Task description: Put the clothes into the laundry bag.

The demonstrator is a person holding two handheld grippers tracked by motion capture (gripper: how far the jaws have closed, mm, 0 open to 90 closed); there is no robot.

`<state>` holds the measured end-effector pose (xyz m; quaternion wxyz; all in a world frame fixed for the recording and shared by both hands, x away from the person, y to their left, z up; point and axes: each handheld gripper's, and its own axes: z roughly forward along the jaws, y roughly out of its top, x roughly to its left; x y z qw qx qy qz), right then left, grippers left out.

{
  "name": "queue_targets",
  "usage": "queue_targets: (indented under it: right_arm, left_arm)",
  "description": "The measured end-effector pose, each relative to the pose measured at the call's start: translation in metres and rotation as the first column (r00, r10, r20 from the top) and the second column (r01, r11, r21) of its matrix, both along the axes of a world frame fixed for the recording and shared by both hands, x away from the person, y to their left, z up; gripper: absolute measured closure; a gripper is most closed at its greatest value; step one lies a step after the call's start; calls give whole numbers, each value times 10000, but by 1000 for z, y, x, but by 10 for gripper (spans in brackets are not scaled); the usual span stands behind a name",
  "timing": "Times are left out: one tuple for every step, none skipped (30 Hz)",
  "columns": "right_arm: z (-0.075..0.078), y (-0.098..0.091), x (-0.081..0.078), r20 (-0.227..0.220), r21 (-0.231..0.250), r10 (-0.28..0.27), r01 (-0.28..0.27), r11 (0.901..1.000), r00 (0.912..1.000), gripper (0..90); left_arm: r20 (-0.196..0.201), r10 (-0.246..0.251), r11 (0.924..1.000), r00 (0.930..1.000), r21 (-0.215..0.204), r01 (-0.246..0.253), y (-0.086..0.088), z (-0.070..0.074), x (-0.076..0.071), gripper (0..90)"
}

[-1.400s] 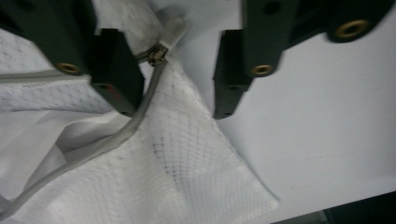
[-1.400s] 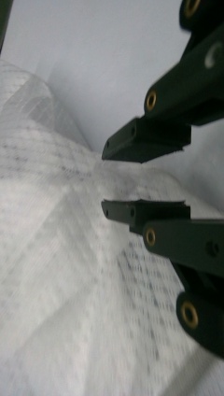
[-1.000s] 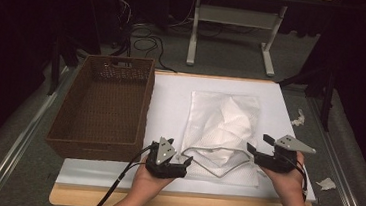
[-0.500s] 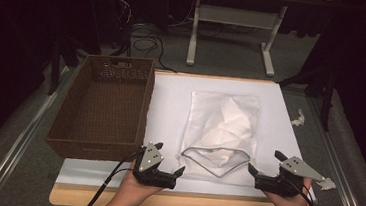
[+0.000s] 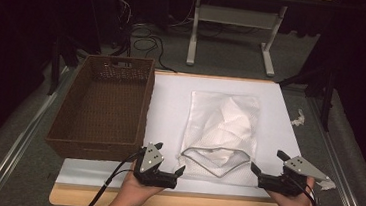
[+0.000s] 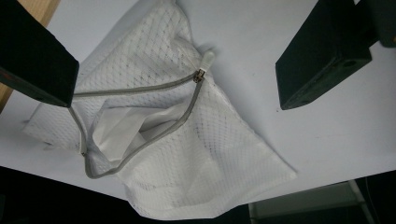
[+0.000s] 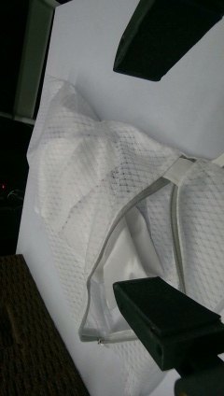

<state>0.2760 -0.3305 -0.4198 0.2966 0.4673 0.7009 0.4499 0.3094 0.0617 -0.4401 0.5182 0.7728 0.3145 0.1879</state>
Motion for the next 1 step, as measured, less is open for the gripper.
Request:
queue_targets:
  right_arm:
    - [0, -1, 1, 29, -28, 28, -28, 10000, 10000, 5]
  left_arm:
    - [5, -7, 10000, 10000, -13, 7, 0, 1, 0, 0]
